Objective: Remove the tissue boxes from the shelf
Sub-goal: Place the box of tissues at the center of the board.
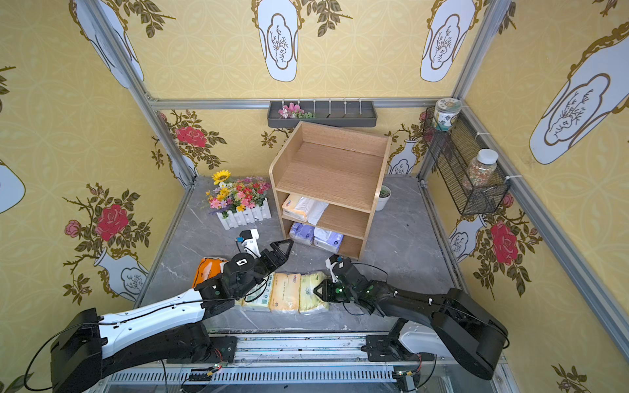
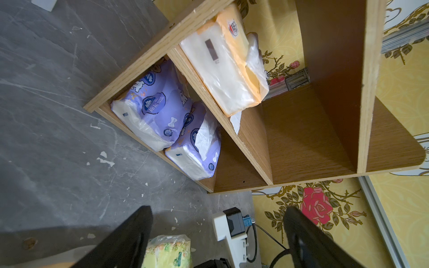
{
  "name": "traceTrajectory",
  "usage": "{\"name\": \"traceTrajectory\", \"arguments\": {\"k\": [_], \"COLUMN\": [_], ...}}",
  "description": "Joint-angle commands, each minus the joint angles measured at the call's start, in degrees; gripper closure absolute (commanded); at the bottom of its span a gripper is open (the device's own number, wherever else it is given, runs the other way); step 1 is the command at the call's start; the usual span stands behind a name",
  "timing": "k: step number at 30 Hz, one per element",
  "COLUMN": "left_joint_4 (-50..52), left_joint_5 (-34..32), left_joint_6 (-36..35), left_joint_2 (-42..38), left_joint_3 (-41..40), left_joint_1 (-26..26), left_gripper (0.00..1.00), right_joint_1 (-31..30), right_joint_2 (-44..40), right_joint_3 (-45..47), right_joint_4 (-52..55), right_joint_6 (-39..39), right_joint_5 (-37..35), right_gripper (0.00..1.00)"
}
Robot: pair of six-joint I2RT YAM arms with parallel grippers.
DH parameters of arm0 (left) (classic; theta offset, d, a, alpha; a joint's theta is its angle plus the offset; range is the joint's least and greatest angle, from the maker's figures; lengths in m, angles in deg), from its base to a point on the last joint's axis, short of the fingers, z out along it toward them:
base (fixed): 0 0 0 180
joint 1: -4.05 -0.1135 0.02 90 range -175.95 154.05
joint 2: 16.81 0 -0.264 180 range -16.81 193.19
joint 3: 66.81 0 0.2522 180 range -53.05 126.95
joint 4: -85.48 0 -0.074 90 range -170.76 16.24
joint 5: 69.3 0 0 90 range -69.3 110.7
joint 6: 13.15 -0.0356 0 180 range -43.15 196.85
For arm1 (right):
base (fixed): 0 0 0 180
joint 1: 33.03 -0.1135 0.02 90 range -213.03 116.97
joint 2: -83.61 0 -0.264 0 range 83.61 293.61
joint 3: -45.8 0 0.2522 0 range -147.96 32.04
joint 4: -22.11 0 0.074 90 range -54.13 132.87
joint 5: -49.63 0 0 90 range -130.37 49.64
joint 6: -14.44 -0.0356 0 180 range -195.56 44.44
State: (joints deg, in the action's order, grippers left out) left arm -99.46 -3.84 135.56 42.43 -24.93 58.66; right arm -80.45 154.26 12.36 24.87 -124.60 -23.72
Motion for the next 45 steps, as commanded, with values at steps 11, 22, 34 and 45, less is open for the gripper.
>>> {"name": "traceTrajectory", "arguments": {"k": [11,22,34,45], "left_joint_4": [2.22,2.90,2.28,-0.38], "left_joint_5": [-2.10,-2.69,-2.27,-4.11], "left_joint_6": [-0.58,-0.59,-0.57,-0.60], "left_joint_2": [-3.75,-5.10,-6.93,-6.56], "left_joint_3": [-1.10,-1.60,-1.91,-1.29], "left_joint_1": [-0.03,-0.03,-0.03,-0.14], "left_gripper": [0.06,0.06,0.05,0.05], "right_joint_1": [-6.40,-10.47,-13.99,-14.37], "right_joint_2": [8.05,13.88,6.57,-12.76], "right_joint_3": [-3.35,-6.89,-11.49,-15.00], "right_joint_4": [-6.61,-9.70,10.91,32.33], "right_joint_6": [-4.31,-6.45,-2.12,-0.04], "right_joint_5": [-7.37,-10.55,-22.99,-32.27], "right_gripper": [0.71,0.69,0.19,0.08]}}
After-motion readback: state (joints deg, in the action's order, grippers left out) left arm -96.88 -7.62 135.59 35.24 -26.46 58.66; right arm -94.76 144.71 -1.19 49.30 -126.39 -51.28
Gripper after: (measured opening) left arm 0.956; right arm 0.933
